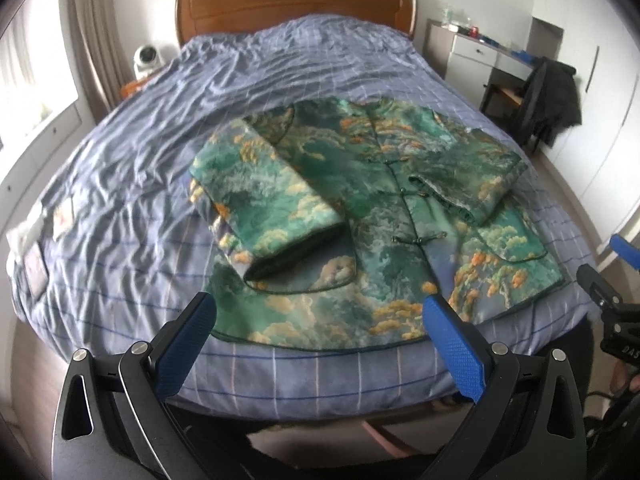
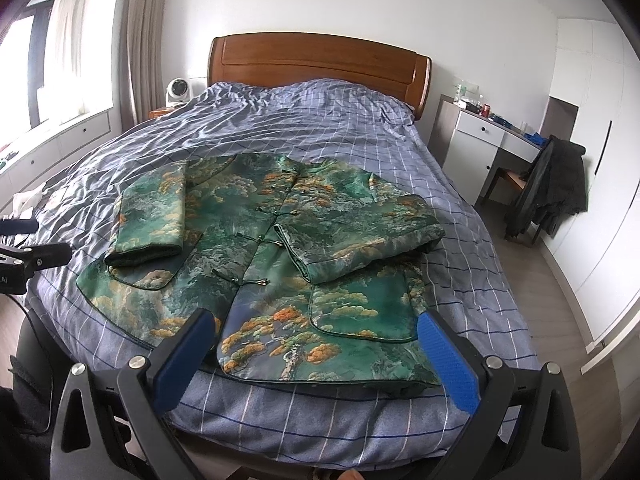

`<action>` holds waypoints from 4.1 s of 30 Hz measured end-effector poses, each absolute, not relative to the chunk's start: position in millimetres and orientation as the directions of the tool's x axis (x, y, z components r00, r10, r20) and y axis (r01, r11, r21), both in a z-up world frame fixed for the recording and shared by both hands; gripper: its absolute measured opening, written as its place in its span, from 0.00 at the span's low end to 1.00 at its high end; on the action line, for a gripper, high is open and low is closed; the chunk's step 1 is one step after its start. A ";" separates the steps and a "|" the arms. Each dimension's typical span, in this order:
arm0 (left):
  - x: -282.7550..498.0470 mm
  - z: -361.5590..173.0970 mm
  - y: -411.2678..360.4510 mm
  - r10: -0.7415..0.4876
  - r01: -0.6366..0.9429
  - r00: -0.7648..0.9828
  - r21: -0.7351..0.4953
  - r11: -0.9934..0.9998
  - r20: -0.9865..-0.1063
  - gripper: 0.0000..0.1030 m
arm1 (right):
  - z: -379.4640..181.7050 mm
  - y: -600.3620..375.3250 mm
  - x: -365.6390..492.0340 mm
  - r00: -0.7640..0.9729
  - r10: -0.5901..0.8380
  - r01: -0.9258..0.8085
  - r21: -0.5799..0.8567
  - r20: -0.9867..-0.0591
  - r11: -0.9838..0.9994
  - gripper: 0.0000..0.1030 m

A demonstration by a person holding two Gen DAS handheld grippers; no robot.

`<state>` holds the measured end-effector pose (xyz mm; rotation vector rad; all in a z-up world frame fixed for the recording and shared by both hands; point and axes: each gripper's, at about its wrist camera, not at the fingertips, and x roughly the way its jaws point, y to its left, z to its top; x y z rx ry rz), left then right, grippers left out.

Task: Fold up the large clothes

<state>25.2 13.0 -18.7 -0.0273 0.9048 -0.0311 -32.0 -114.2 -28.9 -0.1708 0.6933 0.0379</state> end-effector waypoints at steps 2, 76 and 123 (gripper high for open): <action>25.8 -21.4 13.9 -0.042 0.013 0.610 -0.042 0.999 -0.791 1.00 | -28.2 -118.3 -29.8 0.766 -0.022 -0.085 -0.136 -0.643 0.987 1.00; 48.1 -153.9 158.6 -0.108 -0.061 0.369 -0.140 0.988 -0.923 0.58 | -148.5 -293.4 76.9 0.378 0.176 0.005 0.193 -0.909 0.981 0.62; 52.0 -50.2 108.6 0.001 0.006 0.624 0.006 1.000 -0.781 0.80 | -87.7 -514.7 44.5 0.754 -0.179 0.581 0.516 -0.632 0.629 0.14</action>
